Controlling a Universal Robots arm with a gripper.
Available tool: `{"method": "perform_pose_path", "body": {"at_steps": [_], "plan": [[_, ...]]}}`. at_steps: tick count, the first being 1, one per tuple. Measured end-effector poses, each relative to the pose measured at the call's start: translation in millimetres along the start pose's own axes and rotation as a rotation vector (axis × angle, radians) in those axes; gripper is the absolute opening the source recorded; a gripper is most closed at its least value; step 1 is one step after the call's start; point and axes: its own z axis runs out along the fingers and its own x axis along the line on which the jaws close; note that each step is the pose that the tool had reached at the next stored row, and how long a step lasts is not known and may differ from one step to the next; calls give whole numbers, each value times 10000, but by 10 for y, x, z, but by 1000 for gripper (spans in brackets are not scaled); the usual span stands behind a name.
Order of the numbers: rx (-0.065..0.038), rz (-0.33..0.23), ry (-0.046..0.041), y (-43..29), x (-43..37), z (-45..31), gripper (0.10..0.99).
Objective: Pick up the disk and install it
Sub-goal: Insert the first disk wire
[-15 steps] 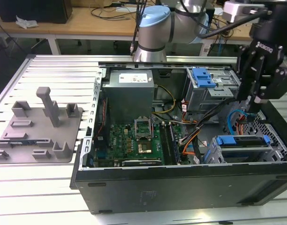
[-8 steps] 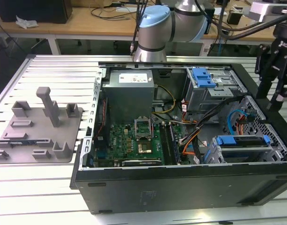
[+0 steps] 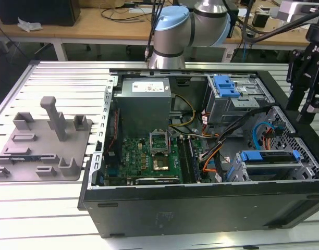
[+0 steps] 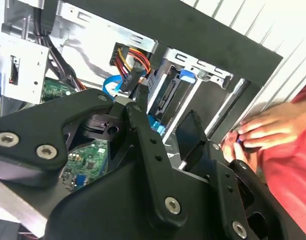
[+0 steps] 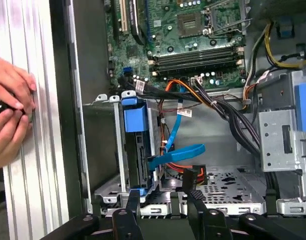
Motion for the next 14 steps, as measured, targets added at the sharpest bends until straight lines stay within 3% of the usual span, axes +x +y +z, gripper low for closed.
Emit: {"method": "perform_pose_path", "body": {"at_steps": [1,4,10,12,14], "plan": [[4,67,164,0,-1,1,502],[40,87,486,3,-32,-5,502],[88,112,934,23,-195,-38,502],[88,126,964,27,-235,-45,502],[90,130,992,43,-365,-66,502]]}}
